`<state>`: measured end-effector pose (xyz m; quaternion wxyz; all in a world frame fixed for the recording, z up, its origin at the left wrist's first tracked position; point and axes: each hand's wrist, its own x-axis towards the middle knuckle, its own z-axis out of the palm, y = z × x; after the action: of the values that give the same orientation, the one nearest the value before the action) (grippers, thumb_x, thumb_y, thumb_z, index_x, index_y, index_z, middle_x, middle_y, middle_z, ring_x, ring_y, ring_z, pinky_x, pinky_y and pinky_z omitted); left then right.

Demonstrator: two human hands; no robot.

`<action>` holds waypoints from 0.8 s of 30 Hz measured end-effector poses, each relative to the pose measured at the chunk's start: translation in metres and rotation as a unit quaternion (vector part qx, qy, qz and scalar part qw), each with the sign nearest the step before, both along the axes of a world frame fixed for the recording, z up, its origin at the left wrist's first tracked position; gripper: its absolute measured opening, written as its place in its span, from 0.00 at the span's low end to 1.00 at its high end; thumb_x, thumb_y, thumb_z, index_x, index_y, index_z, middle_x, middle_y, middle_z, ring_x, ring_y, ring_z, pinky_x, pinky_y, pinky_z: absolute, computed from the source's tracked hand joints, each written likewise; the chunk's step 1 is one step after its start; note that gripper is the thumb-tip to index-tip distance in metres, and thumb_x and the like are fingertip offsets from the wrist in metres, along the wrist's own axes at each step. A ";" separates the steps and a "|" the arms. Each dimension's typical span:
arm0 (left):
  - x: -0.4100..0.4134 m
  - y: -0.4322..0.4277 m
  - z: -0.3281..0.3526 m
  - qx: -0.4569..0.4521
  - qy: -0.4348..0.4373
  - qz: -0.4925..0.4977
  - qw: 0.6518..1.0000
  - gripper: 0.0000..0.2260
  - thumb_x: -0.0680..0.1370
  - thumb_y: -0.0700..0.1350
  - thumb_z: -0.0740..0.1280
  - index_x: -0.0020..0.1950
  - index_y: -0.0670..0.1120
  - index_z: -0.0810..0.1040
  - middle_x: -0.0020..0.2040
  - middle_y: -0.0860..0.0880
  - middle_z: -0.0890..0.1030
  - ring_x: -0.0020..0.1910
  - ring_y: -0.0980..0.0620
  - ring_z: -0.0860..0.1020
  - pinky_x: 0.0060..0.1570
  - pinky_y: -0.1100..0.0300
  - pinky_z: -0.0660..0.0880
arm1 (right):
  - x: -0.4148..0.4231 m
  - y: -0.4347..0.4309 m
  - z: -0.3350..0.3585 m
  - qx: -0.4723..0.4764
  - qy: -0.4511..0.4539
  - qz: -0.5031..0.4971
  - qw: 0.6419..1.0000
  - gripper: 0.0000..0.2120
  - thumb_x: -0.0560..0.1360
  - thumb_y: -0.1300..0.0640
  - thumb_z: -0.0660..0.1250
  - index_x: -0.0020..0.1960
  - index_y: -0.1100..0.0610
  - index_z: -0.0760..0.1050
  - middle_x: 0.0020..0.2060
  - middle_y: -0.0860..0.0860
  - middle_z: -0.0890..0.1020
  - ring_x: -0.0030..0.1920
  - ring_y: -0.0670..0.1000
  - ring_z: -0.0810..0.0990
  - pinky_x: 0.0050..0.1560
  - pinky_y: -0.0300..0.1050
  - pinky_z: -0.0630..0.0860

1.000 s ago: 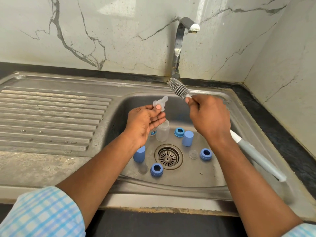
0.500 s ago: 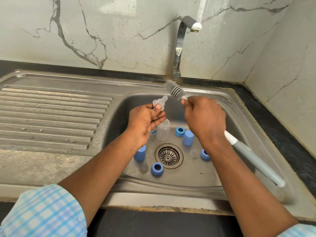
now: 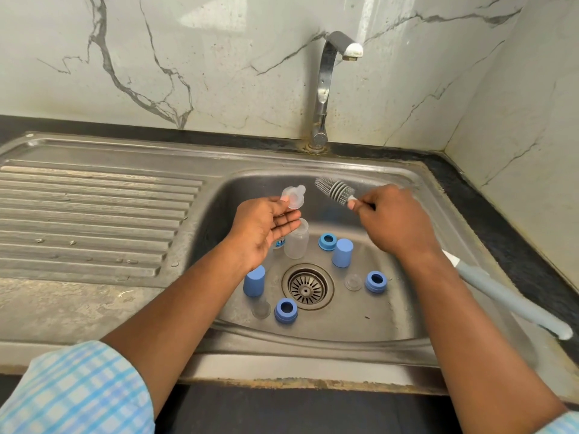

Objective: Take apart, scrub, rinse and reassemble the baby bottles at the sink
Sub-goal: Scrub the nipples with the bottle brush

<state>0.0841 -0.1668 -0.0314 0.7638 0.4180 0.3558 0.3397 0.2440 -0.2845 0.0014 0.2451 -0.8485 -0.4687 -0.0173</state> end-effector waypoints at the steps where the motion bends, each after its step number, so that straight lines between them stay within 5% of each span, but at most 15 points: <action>1: 0.000 -0.001 -0.001 0.014 0.011 -0.005 1.000 0.07 0.81 0.37 0.65 0.57 0.37 0.78 0.45 0.42 0.84 0.43 0.51 0.84 0.44 0.58 0.83 | -0.003 0.001 0.000 -0.018 0.005 0.011 1.000 0.16 0.80 0.47 0.64 0.37 0.54 0.77 0.26 0.49 0.74 0.30 0.52 0.73 0.30 0.43 0.61; 7: 0.000 -0.004 -0.006 0.109 0.060 0.021 0.992 0.09 0.79 0.35 0.69 0.55 0.46 0.77 0.42 0.43 0.85 0.39 0.50 0.86 0.40 0.58 0.83 | -0.017 0.003 0.005 -0.050 0.030 0.041 0.997 0.18 0.80 0.48 0.64 0.35 0.54 0.75 0.24 0.49 0.71 0.27 0.50 0.69 0.29 0.43 0.60; 11: 0.005 -0.009 -0.009 0.144 0.080 -0.009 0.986 0.14 0.74 0.31 0.71 0.57 0.44 0.80 0.50 0.43 0.85 0.50 0.48 0.85 0.49 0.58 0.82 | -0.017 0.002 0.006 -0.052 0.042 0.036 0.997 0.22 0.80 0.48 0.65 0.28 0.52 0.67 0.24 0.48 0.69 0.26 0.49 0.67 0.28 0.43 0.60; 14: 0.008 -0.011 -0.016 0.211 0.131 -0.016 0.968 0.16 0.71 0.37 0.77 0.57 0.45 0.79 0.48 0.46 0.86 0.50 0.50 0.84 0.51 0.56 0.81 | -0.014 0.003 0.003 -0.060 0.056 0.040 0.996 0.24 0.79 0.48 0.66 0.27 0.52 0.64 0.25 0.49 0.67 0.27 0.52 0.66 0.29 0.44 0.59; 17: 0.010 -0.008 -0.020 0.248 0.168 0.007 0.954 0.11 0.73 0.43 0.77 0.53 0.43 0.80 0.44 0.45 0.84 0.43 0.49 0.84 0.43 0.58 0.82 | -0.009 0.002 0.002 -0.074 0.062 0.032 0.995 0.24 0.79 0.48 0.66 0.27 0.52 0.64 0.25 0.49 0.68 0.28 0.52 0.66 0.29 0.44 0.58; 21: 0.018 -0.002 -0.027 0.384 0.265 -0.055 0.883 0.09 0.76 0.50 0.74 0.50 0.47 0.86 0.43 0.51 0.85 0.42 0.53 0.82 0.44 0.57 0.80 | 0.007 0.001 -0.004 -0.074 0.067 -0.013 0.995 0.23 0.78 0.48 0.67 0.28 0.54 0.65 0.27 0.50 0.70 0.31 0.55 0.70 0.29 0.43 0.60; 24: 0.031 -0.001 -0.032 0.449 0.339 -0.117 0.819 0.08 0.75 0.45 0.73 0.51 0.43 0.85 0.44 0.50 0.84 0.45 0.52 0.81 0.44 0.60 0.74 | 0.017 0.002 -0.010 -0.070 0.080 -0.034 0.994 0.23 0.78 0.48 0.67 0.28 0.54 0.66 0.26 0.51 0.71 0.30 0.54 0.69 0.29 0.44 0.60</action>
<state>0.1156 -0.1676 -0.0631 0.3572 0.8416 0.3484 0.2066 0.2611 -0.2825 -0.0084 0.2214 -0.8778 -0.4180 0.0754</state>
